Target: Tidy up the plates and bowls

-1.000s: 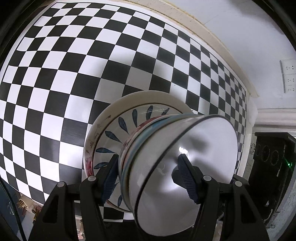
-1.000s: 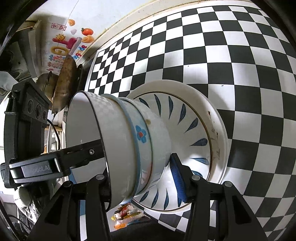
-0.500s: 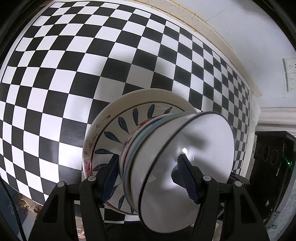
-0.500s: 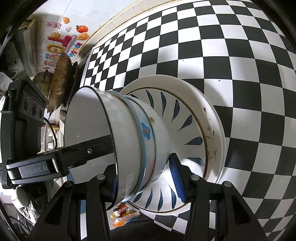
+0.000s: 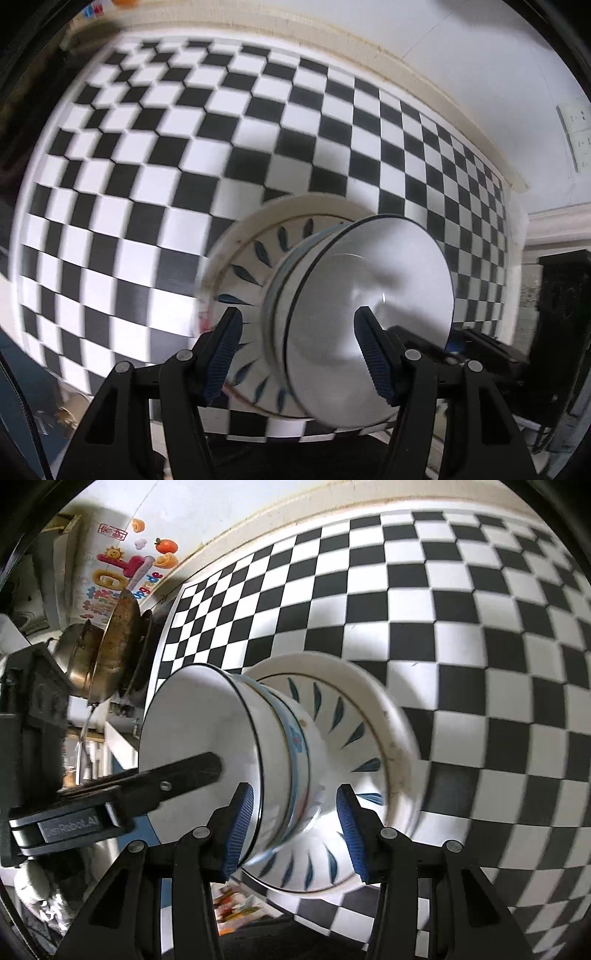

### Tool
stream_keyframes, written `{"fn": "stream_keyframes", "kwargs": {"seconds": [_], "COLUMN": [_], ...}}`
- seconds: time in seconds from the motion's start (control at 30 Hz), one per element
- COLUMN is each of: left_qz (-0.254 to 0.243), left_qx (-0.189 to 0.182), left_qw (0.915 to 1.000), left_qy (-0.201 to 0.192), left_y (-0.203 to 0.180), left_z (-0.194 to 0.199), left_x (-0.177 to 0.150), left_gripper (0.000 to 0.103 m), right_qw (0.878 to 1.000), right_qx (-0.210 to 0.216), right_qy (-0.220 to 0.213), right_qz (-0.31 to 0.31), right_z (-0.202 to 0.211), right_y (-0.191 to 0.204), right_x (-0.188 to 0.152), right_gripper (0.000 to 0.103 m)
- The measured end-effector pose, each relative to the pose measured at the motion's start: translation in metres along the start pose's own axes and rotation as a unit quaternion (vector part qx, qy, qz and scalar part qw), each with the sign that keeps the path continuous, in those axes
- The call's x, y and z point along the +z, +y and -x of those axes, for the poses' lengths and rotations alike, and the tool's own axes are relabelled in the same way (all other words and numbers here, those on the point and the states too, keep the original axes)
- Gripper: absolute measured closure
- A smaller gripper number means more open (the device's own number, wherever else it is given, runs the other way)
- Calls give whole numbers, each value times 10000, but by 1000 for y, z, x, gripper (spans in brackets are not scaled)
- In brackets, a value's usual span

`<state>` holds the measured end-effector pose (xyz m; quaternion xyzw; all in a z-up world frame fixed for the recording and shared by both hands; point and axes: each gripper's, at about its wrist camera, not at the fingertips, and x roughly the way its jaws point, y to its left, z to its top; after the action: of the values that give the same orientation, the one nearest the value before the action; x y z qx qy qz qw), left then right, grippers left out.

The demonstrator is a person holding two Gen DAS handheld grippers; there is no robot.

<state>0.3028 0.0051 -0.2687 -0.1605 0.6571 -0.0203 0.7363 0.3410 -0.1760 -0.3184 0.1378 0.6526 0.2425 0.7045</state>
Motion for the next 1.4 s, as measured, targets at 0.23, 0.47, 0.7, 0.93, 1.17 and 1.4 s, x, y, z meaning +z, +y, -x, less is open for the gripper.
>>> {"fn": "stream_keyframes", "kwargs": {"seconds": [0.23,0.47,0.7,0.93,1.17,1.4], "left_qz": [-346,-587,-876,-1191,-1233,-1133], "left_qx": [533,673,649,736,759,947], "left_qw": [9962,9904,9822,9666,9557,9433], "left_qy": [-589,-1057,-1532,-2146,-2563,-2972], "left_y": [-3,-2,-6,-13,-25,-39], "left_z": [39,65,103,164,213,247], "left_x": [-22,-39,-63,-109,-167,-226], "left_gripper": [40,10,3,3,3,3], "right_qw": [9946,9831,9691,9547,9295,9118], "right_qx": [-836,-1471,-1836,-2019,-2206,-2260], "right_qy": [-476,-1020,-1625,-2181,-2930,-3359], "right_qz": [379,373,253,158,377,689], "right_z": [43,79,109,154,220,266], "right_y": [22,45,76,108,156,187], "right_x": [-20,-45,-79,-127,-195,-259], "right_gripper": [36,16,14,13,11,10]}}
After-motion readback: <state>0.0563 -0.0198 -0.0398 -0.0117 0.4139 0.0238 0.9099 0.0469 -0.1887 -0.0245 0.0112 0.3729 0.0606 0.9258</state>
